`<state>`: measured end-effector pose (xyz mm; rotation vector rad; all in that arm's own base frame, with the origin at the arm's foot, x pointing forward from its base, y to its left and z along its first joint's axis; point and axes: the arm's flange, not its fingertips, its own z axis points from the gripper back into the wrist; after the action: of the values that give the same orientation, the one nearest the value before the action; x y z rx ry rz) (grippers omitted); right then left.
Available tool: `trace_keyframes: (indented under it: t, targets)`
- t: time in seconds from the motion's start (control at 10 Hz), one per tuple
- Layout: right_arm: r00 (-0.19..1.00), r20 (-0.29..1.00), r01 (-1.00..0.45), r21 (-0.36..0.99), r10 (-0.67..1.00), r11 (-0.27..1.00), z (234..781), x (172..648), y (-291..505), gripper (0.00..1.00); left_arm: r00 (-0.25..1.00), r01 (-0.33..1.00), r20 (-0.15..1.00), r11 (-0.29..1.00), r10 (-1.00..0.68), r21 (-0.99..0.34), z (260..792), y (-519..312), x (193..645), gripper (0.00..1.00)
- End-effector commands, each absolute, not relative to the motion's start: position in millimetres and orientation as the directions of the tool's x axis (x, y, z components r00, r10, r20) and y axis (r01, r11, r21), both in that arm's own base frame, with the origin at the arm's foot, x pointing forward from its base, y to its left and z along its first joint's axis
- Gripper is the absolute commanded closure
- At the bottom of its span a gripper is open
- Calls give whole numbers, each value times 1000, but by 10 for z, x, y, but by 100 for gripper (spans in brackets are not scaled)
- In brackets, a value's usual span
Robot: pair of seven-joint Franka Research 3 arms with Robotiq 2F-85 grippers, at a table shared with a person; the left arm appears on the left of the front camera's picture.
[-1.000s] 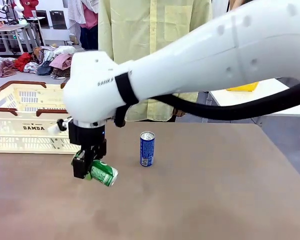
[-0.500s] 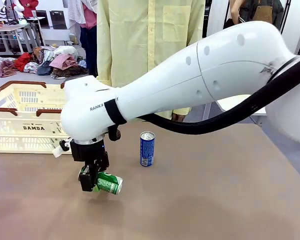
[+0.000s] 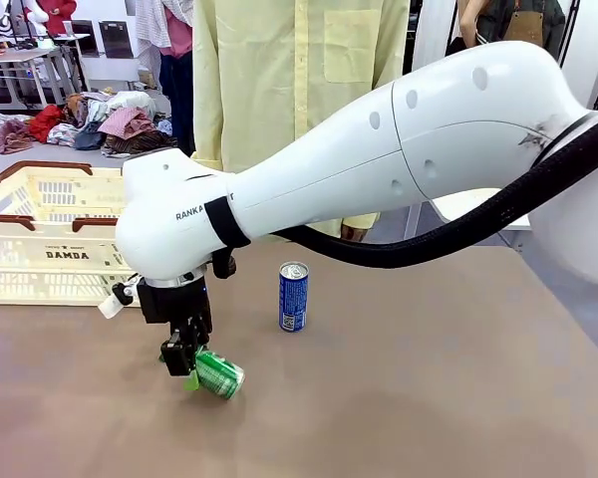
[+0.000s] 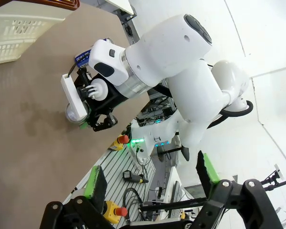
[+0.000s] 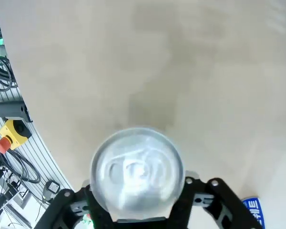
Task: Place the drinks into the Shopping basket.
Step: Pick up one drink and place it into the Shopping basket.
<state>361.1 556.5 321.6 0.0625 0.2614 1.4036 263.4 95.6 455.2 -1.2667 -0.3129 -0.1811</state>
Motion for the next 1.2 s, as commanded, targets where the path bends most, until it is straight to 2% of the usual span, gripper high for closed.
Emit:
trace_keyframes:
  t: [0.0,1.1]
  targets:
    - [125,-174,-969,188,977,157,3262,3664,5649,0,943,304,329,276,48,-912,4586,950,2632,0]
    - [160,-171,-970,153,972,187,3325,3627,5614,0,943,304,329,276,48,-912,4586,950,2632,0]
